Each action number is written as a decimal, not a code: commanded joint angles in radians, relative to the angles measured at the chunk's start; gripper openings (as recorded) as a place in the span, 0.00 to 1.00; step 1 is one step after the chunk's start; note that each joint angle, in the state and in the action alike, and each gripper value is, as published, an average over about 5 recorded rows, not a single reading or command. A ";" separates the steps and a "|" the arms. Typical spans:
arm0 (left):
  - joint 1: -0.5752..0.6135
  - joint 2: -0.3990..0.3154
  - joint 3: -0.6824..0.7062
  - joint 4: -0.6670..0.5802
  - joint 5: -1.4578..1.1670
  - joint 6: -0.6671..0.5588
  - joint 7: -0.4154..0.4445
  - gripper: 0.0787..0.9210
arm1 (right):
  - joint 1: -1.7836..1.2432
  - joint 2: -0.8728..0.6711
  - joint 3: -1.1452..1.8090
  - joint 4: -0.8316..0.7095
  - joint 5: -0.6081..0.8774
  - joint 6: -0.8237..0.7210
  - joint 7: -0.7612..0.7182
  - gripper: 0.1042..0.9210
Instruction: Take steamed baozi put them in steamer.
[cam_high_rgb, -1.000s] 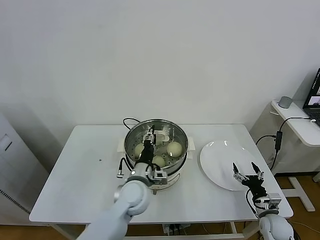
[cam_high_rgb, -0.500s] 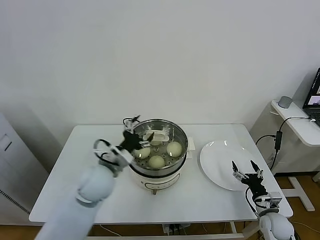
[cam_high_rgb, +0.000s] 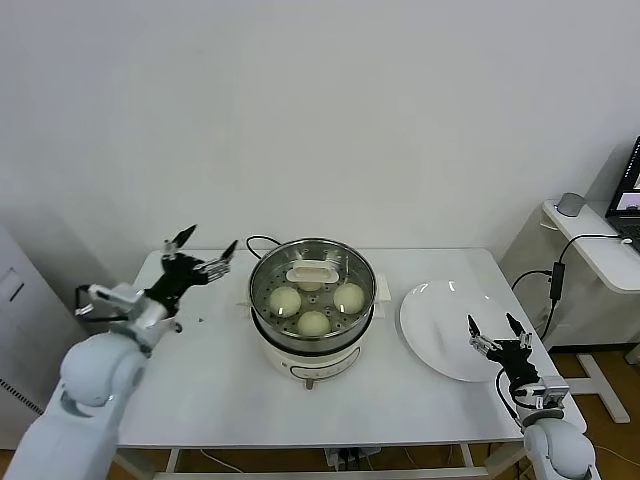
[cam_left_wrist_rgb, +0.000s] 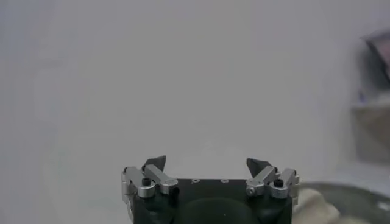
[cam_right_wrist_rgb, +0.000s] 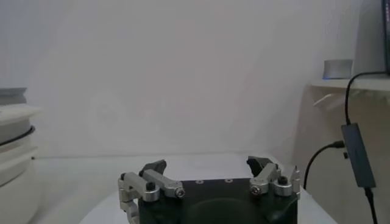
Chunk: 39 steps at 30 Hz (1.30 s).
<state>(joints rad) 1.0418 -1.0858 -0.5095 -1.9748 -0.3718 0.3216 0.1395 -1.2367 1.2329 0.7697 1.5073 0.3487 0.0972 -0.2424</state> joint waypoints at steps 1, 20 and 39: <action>0.157 0.054 -0.160 0.150 -0.166 -0.086 -0.047 0.88 | -0.023 0.004 0.010 0.061 -0.010 -0.026 0.016 0.88; 0.193 0.025 -0.104 0.259 -0.157 -0.152 -0.056 0.88 | -0.066 0.007 -0.001 0.096 0.040 -0.066 0.040 0.88; 0.200 0.007 -0.095 0.254 -0.134 -0.148 -0.056 0.88 | -0.071 0.006 -0.006 0.095 0.048 -0.073 0.037 0.88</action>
<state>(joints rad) 1.2353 -1.0755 -0.6038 -1.7281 -0.5095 0.1780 0.0847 -1.3101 1.2389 0.7656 1.6028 0.3944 0.0273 -0.2084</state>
